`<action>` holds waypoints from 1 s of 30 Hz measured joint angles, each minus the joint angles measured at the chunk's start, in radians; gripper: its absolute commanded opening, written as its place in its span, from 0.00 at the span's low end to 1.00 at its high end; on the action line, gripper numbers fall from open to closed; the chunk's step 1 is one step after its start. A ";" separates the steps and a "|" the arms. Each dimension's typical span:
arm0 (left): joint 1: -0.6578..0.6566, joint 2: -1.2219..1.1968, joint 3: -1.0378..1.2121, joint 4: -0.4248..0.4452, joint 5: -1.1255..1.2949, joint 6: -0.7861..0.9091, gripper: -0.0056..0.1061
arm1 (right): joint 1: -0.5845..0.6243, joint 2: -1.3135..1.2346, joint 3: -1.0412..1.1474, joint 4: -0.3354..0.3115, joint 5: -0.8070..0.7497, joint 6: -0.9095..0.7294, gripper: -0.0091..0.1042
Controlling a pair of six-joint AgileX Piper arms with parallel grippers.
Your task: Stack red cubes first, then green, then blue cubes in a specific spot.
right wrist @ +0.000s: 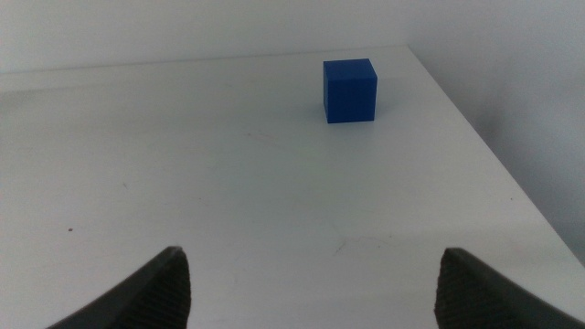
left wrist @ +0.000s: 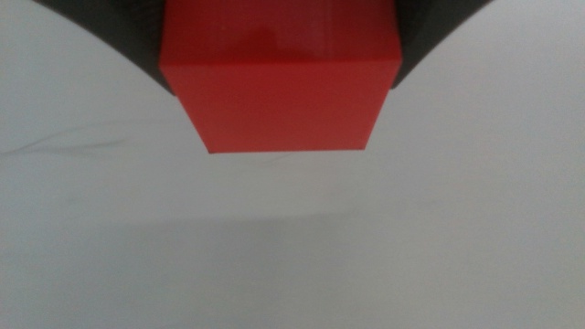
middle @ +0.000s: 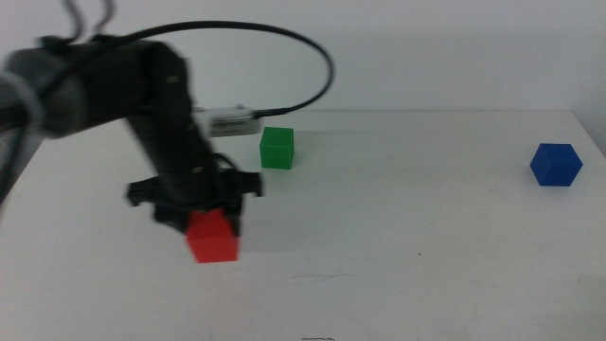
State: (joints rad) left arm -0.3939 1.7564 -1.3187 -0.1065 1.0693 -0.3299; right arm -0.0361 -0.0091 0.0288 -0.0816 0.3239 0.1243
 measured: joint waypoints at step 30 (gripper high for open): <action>-0.249 0.487 -0.567 0.019 0.151 -0.206 0.14 | 0.000 0.000 0.000 0.000 0.000 0.000 0.75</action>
State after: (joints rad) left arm -0.6433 2.2436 -1.8858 -0.0873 1.2200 -0.5358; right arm -0.0361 -0.0091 0.0288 -0.0816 0.3239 0.1243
